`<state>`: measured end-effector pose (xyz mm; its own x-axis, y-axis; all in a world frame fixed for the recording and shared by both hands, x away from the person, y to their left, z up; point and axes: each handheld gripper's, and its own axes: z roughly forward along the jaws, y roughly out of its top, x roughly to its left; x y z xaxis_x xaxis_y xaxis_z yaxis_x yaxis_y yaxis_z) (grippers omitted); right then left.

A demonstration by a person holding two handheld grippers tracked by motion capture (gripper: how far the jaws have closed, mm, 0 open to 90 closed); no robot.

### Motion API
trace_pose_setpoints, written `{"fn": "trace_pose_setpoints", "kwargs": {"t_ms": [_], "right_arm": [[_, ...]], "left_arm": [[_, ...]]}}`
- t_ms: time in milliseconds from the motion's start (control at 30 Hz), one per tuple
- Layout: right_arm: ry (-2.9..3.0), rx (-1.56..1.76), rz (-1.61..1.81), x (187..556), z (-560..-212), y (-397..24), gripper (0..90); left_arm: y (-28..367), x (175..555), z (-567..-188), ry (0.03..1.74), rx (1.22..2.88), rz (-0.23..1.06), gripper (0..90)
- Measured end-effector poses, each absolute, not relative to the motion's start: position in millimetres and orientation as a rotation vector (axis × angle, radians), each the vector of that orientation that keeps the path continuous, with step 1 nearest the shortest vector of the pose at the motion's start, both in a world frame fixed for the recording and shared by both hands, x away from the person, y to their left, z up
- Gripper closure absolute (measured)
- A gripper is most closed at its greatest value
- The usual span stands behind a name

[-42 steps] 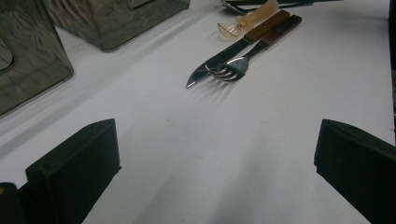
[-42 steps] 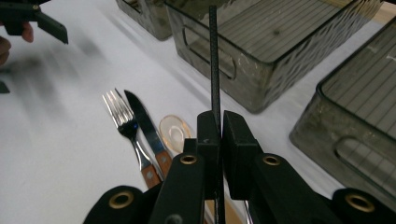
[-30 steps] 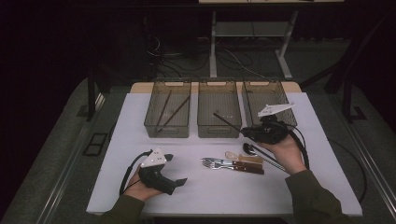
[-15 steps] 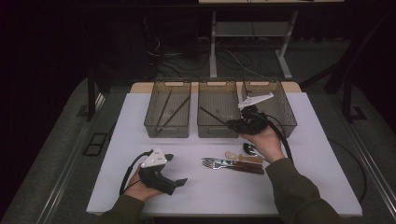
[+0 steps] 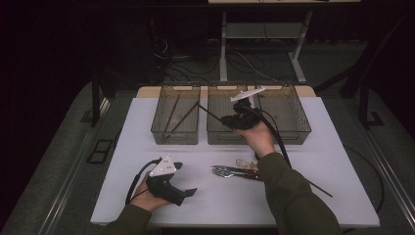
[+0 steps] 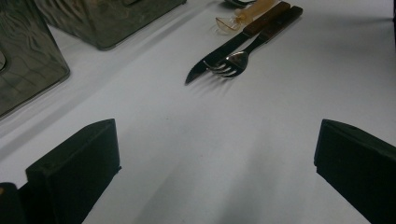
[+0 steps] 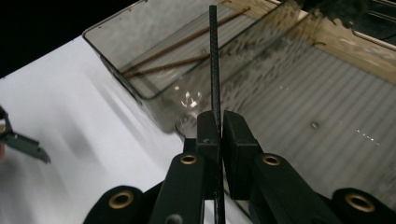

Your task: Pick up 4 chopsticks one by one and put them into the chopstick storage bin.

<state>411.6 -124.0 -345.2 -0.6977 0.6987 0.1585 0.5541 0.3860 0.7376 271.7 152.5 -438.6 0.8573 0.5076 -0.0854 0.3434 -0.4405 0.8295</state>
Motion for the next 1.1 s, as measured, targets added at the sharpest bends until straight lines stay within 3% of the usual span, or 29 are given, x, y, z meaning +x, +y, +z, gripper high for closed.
{"fn": "trace_pose_setpoints", "kwargs": {"t_ms": [1100], "right_arm": [[2.477, 1.157, 1.067, 493, -353, 3, 85.3]], "left_arm": [[152, 271, -439, 0.599, 2.073, 0.241, 0.0]]}}
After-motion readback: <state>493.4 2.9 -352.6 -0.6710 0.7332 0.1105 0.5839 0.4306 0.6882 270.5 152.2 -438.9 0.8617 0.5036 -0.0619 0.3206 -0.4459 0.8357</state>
